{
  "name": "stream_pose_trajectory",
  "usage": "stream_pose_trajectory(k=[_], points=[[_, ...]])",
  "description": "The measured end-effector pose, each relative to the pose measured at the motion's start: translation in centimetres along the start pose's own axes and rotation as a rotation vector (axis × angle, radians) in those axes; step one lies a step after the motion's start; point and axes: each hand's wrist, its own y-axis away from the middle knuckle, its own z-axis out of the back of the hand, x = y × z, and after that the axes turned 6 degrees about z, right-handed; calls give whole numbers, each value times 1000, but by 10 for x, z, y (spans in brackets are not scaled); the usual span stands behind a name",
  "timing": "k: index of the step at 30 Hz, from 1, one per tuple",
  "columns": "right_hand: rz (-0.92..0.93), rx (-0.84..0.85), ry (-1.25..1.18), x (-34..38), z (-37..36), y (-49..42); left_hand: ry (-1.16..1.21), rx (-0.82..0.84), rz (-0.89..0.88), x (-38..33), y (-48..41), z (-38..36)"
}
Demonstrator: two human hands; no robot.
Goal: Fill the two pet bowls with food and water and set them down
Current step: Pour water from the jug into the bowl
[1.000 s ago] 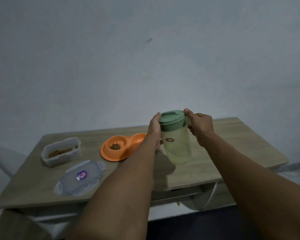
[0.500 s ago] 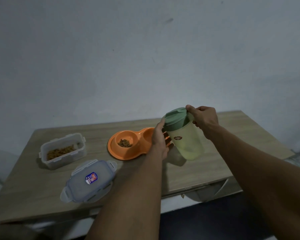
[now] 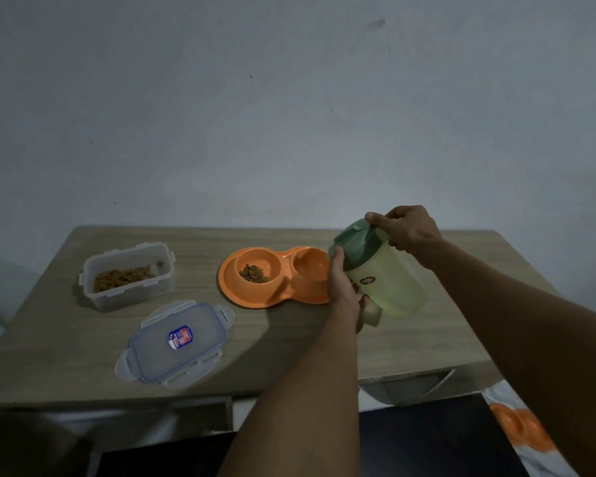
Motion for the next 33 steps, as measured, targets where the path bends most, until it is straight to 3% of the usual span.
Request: stream_pose_trajectory(k=[14, 33], points=[[33, 56, 88, -3, 1, -9, 18, -54, -8, 8, -1, -5], [100, 96, 238, 14, -6, -19, 164, 55, 87, 1, -3, 3]])
